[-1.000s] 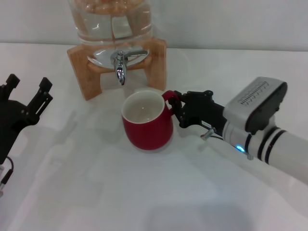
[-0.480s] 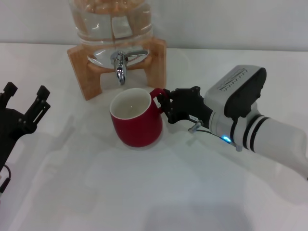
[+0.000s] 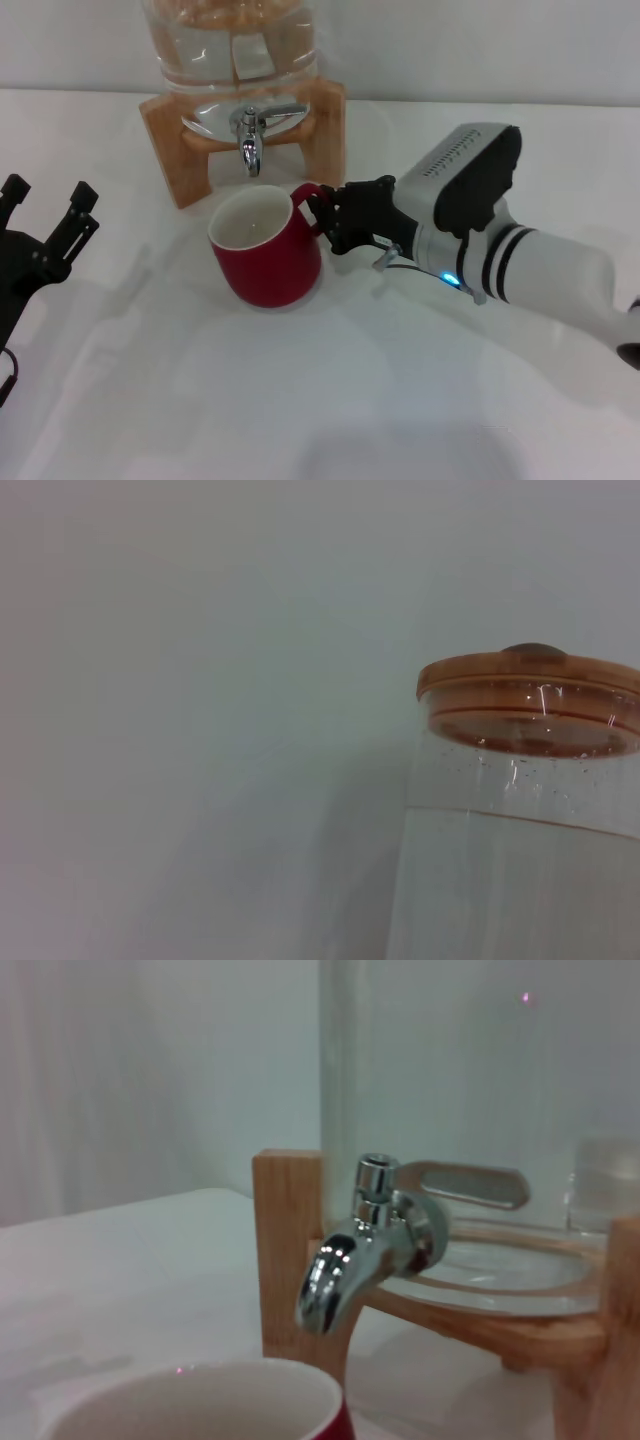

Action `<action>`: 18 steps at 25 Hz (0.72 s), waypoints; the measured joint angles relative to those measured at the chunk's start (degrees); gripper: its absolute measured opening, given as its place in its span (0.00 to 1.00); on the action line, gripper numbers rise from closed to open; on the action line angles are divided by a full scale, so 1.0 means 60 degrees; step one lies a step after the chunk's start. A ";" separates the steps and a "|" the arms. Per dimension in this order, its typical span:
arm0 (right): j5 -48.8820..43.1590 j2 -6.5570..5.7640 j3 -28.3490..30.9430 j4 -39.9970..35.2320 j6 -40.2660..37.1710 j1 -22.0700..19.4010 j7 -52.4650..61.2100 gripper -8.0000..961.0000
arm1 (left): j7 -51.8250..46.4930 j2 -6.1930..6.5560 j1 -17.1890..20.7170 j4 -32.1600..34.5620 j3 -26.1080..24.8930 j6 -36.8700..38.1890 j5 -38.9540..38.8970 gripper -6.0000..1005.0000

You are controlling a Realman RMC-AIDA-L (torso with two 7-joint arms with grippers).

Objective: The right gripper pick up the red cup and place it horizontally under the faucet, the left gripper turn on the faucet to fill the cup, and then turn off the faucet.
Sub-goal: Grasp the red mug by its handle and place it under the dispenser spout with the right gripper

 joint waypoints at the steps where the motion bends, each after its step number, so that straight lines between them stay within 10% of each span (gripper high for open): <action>1: 0.0000 0.0000 0.0000 0.0018 0.0061 0.0053 0.0000 0.12 | 0.0000 0.0000 0.0002 0.0000 -0.0001 -0.0005 0.0000 0.89; 18: 0.0074 0.0000 0.0059 0.0019 0.0843 0.0721 -0.0002 0.12 | 0.0000 0.0003 -0.0008 -0.0001 -0.0001 -0.0137 -0.0057 0.89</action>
